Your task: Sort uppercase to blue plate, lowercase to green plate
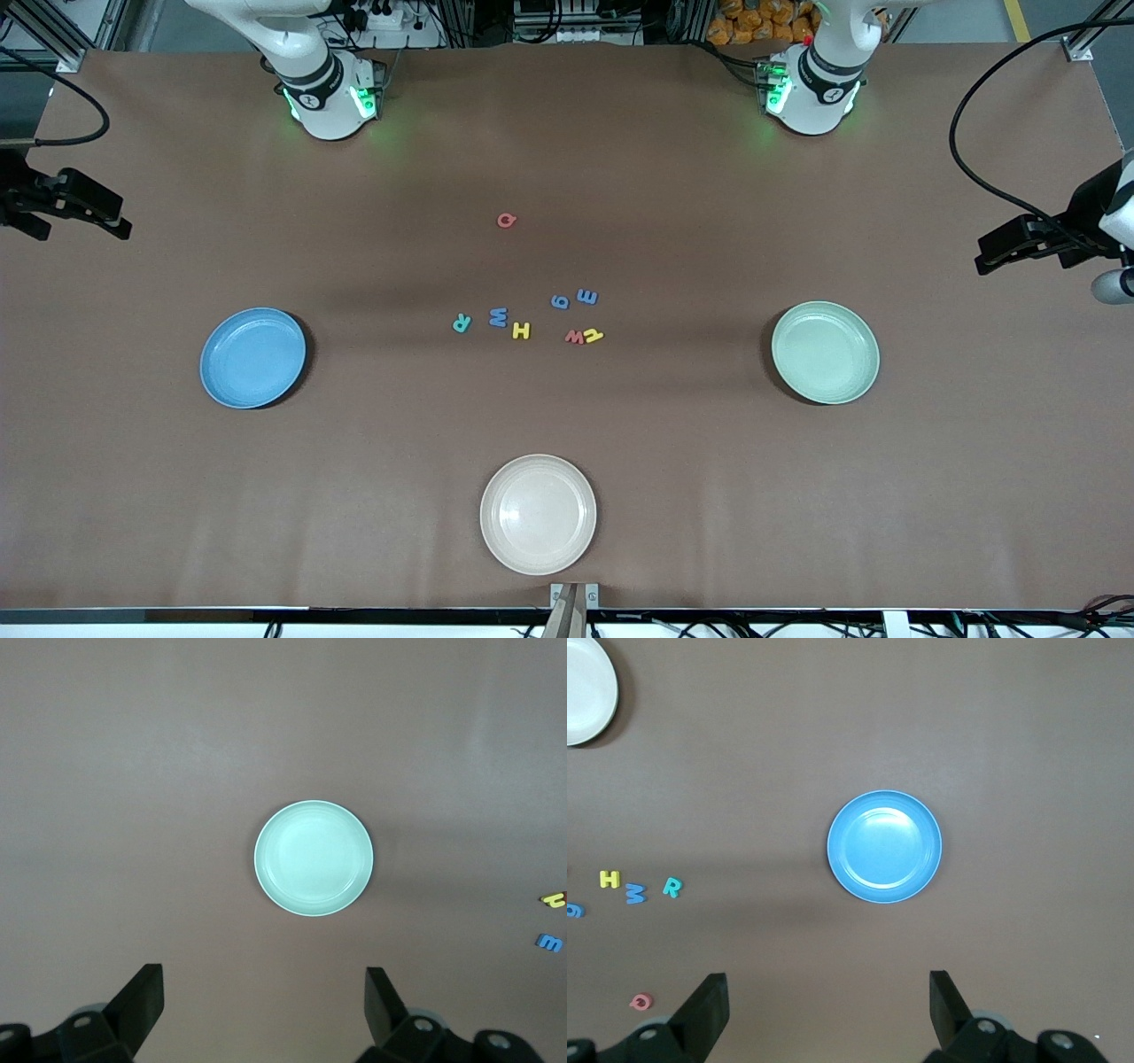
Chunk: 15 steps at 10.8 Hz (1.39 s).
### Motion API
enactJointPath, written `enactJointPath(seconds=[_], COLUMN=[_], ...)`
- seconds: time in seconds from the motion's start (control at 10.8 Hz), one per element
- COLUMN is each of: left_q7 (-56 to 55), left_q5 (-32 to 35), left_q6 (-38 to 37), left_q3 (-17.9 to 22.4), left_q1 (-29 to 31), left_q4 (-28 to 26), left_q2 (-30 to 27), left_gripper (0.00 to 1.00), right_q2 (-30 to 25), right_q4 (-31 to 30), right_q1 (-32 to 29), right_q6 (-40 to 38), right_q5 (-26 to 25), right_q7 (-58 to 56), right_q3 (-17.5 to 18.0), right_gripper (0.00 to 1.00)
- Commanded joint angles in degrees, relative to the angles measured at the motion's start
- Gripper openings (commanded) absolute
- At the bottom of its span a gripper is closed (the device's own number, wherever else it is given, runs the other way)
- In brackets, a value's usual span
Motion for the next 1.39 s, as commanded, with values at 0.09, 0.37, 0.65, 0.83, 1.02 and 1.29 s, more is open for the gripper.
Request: enactJointPath(seconds=[0.09, 0.37, 0.65, 0.83, 1.02, 1.29], left_q7=[-0.1, -0.2, -0.9, -1.0, -0.8, 2.3], left_q5=[0.0, 0.1, 0.4, 0.3, 0.1, 3.7], left_q6=[-0.9, -0.8, -0.9, -0.9, -0.9, -0.8], left_q3=[0.0, 0.0, -0.5, -0.5, -0.5, -1.1], left_q1=[0.3, 0.2, 0.0, 0.0, 0.1, -0.2], left_q4=[0.4, 0.4, 0.4, 0.4, 0.4, 0.4], left_q2=[-0.7, -0.7, -0.8, -0.8, -0.8, -0.6], left_gripper=[1.00, 1.00, 1.00, 1.00, 1.00, 1.00], right_q2=[-0.1, -0.1, -0.1, 0.1, 0.2, 0.3], right_q4=[0.9, 0.9, 0.8, 0.8, 0.7, 0.8], right_q1=[-0.3, -0.3, -0.3, -0.4, -0.4, -0.3], right_q6=[-1.1, -1.1, -1.2, -0.8, -1.2, -1.1], right_q5=[0.6, 0.5, 0.5, 0.5, 0.5, 0.7], right_q7=[0.5, 0.5, 0.6, 0.7, 0.7, 0.8], right_q3=[0.0, 0.0, 0.0, 0.0, 0.0, 0.0], right_gripper=[1.00, 1.00, 1.00, 1.00, 1.00, 1.00])
